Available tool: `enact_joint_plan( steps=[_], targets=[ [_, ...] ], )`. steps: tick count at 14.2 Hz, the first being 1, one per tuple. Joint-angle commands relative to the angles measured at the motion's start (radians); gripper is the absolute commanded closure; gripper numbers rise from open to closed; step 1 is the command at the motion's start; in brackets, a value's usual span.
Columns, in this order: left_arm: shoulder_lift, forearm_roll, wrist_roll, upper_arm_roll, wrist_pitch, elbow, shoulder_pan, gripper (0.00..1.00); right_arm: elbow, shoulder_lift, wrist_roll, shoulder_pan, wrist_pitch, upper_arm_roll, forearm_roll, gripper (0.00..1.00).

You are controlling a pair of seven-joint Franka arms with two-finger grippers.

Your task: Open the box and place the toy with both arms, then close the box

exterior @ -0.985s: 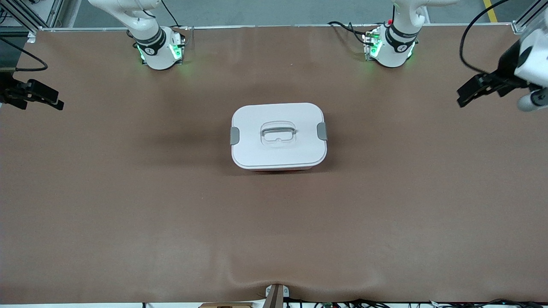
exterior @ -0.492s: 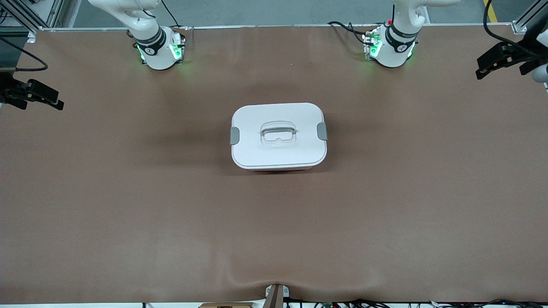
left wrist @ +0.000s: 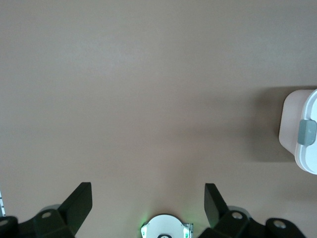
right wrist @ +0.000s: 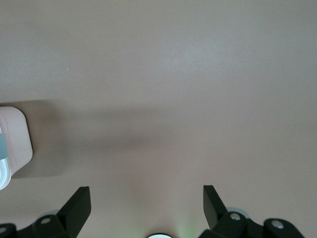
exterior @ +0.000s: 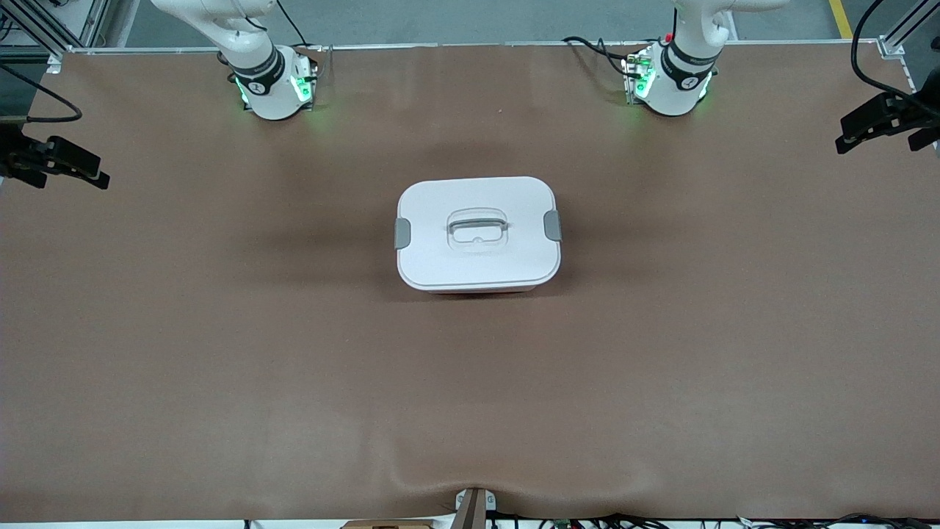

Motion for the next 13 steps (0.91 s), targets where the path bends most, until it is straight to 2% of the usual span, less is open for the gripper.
enact_joint_plan(
  steps=[1, 5, 8, 10, 13],
  targets=[
    [-0.011, -0.013, -0.003, 0.002, 0.049, -0.017, 0.002, 0.00, 0.020, 0.008, 0.005, -0.009, -0.009, 0.007, 0.007, 0.00],
    [-0.011, 0.029, -0.039, -0.024, 0.075, -0.022, -0.004, 0.00, 0.020, 0.008, 0.005, -0.009, -0.009, 0.006, 0.007, 0.00],
    [-0.014, 0.015, -0.055, -0.024, 0.121, -0.045, -0.002, 0.00, 0.020, 0.008, 0.005, -0.011, -0.009, 0.007, 0.007, 0.00],
    [-0.016, -0.046, -0.055, -0.008, 0.123, -0.063, 0.002, 0.00, 0.021, 0.008, 0.005, -0.009, -0.009, 0.007, 0.007, 0.00],
    [-0.018, -0.043, -0.044, -0.007, 0.124, -0.062, 0.001, 0.00, 0.021, 0.008, 0.005, -0.012, -0.008, 0.007, 0.007, 0.00]
  ],
)
